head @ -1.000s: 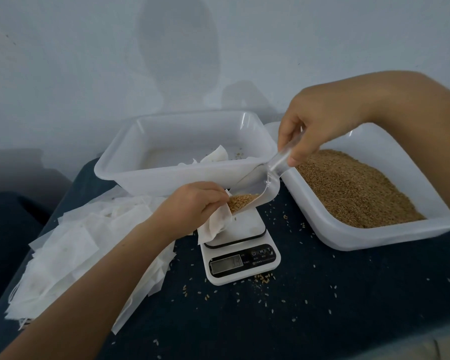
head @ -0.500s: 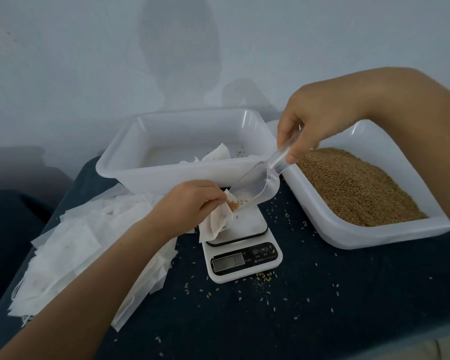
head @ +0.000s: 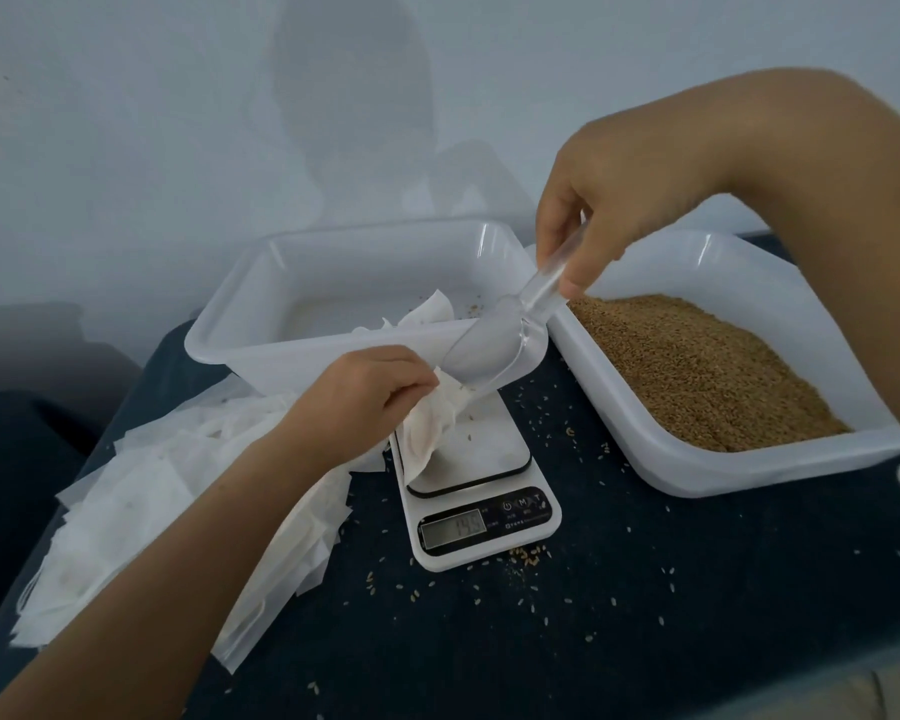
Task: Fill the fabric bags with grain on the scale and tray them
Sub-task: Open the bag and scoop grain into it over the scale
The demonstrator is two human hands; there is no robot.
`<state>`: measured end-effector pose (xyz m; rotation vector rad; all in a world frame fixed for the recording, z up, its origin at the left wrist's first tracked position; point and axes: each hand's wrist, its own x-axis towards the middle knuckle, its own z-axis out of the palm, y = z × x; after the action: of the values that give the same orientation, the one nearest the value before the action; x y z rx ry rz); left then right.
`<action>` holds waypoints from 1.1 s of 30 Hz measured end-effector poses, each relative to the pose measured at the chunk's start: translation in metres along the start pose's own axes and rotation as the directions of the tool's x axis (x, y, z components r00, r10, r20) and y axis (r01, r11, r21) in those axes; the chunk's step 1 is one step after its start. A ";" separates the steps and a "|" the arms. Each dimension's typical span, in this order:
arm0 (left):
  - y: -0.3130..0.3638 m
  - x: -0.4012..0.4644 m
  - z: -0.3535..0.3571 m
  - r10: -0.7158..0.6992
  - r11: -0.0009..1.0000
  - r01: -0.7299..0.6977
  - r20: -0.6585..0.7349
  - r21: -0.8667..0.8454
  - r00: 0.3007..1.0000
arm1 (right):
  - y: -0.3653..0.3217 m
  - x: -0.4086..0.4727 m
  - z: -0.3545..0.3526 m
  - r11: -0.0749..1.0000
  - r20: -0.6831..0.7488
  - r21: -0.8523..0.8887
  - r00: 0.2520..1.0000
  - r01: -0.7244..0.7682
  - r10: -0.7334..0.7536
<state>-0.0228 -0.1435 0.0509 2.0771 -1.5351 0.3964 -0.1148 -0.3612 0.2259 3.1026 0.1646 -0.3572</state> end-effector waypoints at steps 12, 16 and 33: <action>-0.003 0.011 -0.009 -0.017 1.000 0.017 -0.036 0.004 0.999 | 0.020 -0.025 0.002 0.991 -0.153 0.123 0.985 -0.055 0.074; -0.006 0.014 -0.012 -0.050 0.999 0.050 -0.031 0.014 0.998 | 0.047 -0.039 0.022 0.935 -0.198 0.337 0.964 -0.105 0.180; 0.008 0.026 0.047 -0.106 0.994 0.106 0.248 0.015 0.963 | 0.079 -0.008 0.146 0.581 -0.280 0.767 0.672 -0.274 0.686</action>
<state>-0.0252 -0.1923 0.0278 2.2679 -1.5507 0.1001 -0.1471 -0.4441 0.0853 3.5816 -1.1231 0.6990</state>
